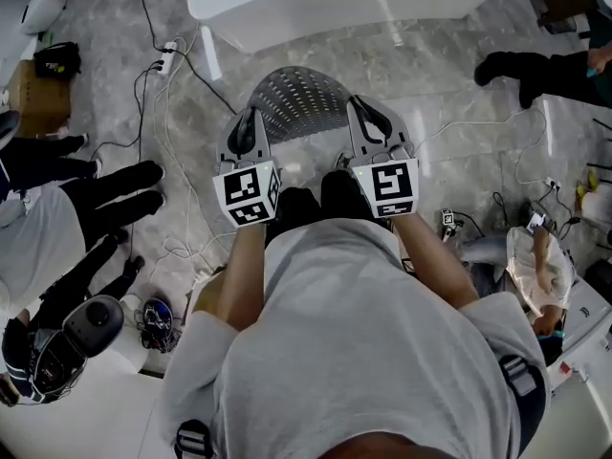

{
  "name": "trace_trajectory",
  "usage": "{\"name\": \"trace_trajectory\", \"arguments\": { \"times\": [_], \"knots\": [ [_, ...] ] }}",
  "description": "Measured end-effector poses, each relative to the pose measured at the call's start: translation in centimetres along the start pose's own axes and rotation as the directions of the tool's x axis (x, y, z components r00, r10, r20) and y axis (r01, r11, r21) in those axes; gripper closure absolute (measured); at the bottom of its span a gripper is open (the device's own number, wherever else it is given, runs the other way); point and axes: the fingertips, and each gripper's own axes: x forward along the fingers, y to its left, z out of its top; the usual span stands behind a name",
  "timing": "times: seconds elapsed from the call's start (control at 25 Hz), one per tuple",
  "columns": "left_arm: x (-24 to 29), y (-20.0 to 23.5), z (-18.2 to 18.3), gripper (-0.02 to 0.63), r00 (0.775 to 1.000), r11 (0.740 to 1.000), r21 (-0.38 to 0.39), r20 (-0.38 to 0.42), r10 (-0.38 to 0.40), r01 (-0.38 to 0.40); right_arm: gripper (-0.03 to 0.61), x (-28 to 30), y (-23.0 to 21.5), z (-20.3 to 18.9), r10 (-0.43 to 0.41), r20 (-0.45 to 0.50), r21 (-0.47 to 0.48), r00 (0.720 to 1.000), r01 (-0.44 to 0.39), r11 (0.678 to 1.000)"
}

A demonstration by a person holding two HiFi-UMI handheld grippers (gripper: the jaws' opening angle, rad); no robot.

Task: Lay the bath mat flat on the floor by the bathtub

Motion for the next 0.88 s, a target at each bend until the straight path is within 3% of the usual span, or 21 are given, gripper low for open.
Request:
{"name": "trace_trajectory", "arguments": {
  "times": [0.44,0.88],
  "knots": [
    [3.7,0.5,-0.9,0.586,0.999,1.0,-0.027,-0.041,0.001,-0.002,0.561,3.2,-1.6,-1.5,0.026,-0.051,0.014,0.998,-0.025,1.0],
    [8.6,4.8,-1.5,0.586,0.996,0.999,-0.045,-0.081,-0.024,0.021,0.561,8.8,-1.2,-1.8,0.026,-0.103,0.02,0.994,-0.024,1.0]
  ]
}}
